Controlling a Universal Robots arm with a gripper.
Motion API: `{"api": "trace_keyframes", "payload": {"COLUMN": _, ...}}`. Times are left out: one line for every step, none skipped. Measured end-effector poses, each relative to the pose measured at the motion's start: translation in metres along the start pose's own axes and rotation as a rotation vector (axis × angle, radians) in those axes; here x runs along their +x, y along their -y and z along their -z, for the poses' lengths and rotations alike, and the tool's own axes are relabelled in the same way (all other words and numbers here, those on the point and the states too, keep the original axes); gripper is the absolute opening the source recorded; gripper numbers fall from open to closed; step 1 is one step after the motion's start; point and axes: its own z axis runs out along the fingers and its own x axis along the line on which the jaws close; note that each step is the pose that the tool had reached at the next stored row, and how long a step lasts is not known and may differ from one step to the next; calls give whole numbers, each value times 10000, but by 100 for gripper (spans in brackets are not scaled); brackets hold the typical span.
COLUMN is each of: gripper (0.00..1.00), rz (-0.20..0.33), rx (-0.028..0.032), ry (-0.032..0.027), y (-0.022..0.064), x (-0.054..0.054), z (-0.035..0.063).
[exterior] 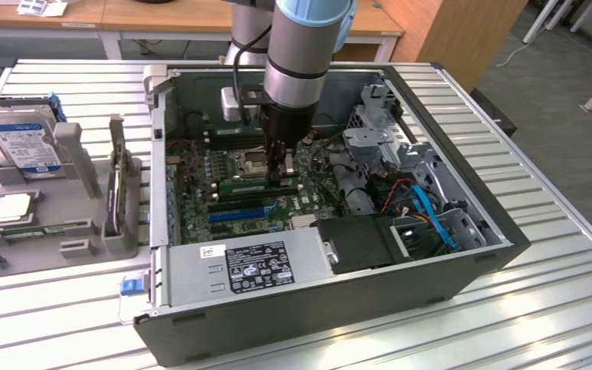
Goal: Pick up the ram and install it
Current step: 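Insert the ram into the slot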
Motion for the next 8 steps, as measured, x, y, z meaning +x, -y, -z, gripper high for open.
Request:
{"api": "trace_keyframes", "payload": {"gripper": 12, "rz": 1, "rx": 2, "ry": 3, "y": 0, "x": -1, "z": 7}}
{"api": "trace_keyframes", "payload": {"gripper": 12, "rz": 1, "rx": 0, "ry": 0, "y": -1, "x": 0, "z": 18}}
{"api": "trace_keyframes", "payload": {"gripper": 12, "rz": 1, "rx": -2, "ry": -4, "y": -1, "x": 0, "z": 30}}
{"api": "trace_keyframes", "payload": {"gripper": 12, "rz": 0, "rx": -1, "ry": -2, "y": -2, "x": 0, "z": 36}}
{"api": "trace_keyframes", "payload": {"gripper": 12, "rz": 0, "rx": -1, "ry": -1, "y": -2, "x": 0, "z": 35}}
{"api": "trace_keyframes", "payload": {"gripper": 12, "rz": 0, "rx": -1, "ry": -1, "y": -2, "x": 0, "z": 35}}
{"api": "trace_keyframes", "payload": {"gripper": 12, "rz": 0, "rx": -1, "ry": -1, "y": -2, "x": 0, "z": 36}}
{"api": "trace_keyframes", "payload": {"gripper": 12, "rz": 0, "rx": -2, "ry": -2, "y": -3, "x": 0, "z": 36}}
